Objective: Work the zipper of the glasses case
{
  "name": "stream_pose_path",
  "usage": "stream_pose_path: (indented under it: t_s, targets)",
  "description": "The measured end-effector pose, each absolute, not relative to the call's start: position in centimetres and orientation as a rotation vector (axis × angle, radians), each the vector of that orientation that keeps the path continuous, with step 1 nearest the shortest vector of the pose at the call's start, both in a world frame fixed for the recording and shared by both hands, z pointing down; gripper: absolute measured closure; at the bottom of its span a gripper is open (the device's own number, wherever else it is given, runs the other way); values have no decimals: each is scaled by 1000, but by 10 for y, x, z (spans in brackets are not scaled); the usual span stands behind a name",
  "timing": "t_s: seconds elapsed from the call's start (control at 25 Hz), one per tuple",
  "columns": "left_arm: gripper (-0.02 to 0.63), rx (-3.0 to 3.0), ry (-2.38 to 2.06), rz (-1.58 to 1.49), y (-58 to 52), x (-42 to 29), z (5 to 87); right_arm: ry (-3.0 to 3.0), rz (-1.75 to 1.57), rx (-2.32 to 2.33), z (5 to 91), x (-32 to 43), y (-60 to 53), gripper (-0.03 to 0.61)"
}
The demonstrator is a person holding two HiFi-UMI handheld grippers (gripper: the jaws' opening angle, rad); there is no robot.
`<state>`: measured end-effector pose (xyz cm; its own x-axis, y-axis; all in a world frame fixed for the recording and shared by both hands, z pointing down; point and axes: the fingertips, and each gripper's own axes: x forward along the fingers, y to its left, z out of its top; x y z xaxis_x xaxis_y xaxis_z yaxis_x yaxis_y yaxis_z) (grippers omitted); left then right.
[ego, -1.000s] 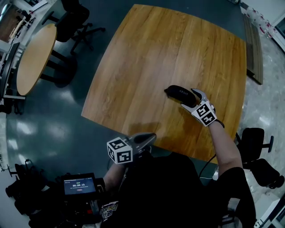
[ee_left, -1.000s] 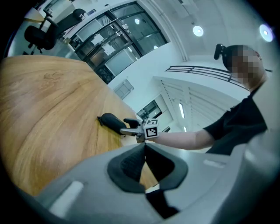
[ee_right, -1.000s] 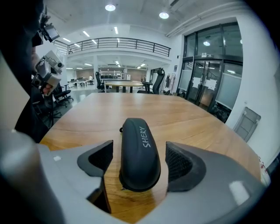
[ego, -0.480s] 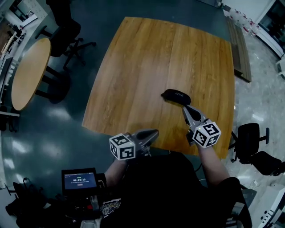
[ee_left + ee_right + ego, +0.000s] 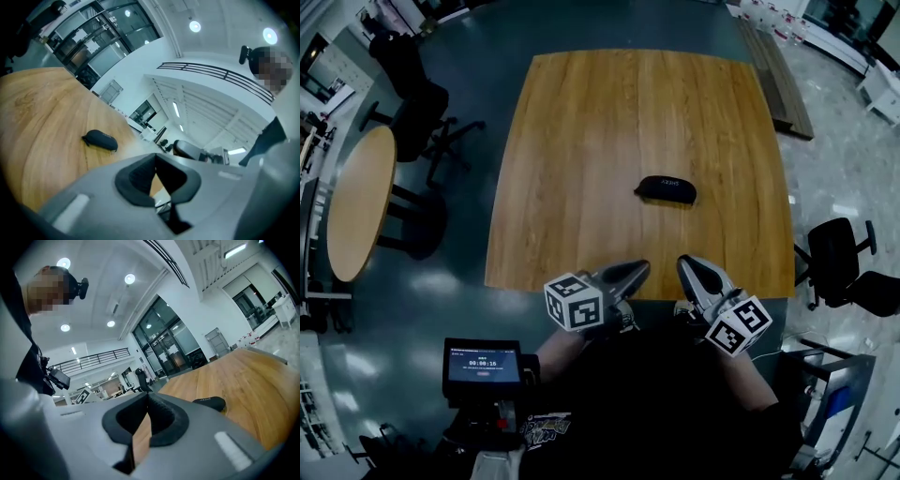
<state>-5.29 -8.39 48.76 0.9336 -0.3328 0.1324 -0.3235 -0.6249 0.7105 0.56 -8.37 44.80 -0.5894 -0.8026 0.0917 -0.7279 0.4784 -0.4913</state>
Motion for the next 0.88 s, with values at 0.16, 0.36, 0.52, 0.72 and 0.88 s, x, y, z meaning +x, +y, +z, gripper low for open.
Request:
stream_pose_path:
  t_s: [0.16,0.36,0.52,0.72,0.88]
  targets:
    - [614,2325,-422,16,-61,-27,482,2577,-725,-1342,447,20,-58,574]
    - [614,2337,-419,17,-34,0,474,2645,-640,-1313,434,36,-30,574]
    - [614,2310,-408,4,3,32,473,2687,-635,-1263,429,55,9,574]
    - [614,2322,-379,61,50,65,482,2686,-653,-1242,435,79,44,574]
    - [614,2388,-381,142,100,92,477,2727,-642,-1213,432,96,81,574]
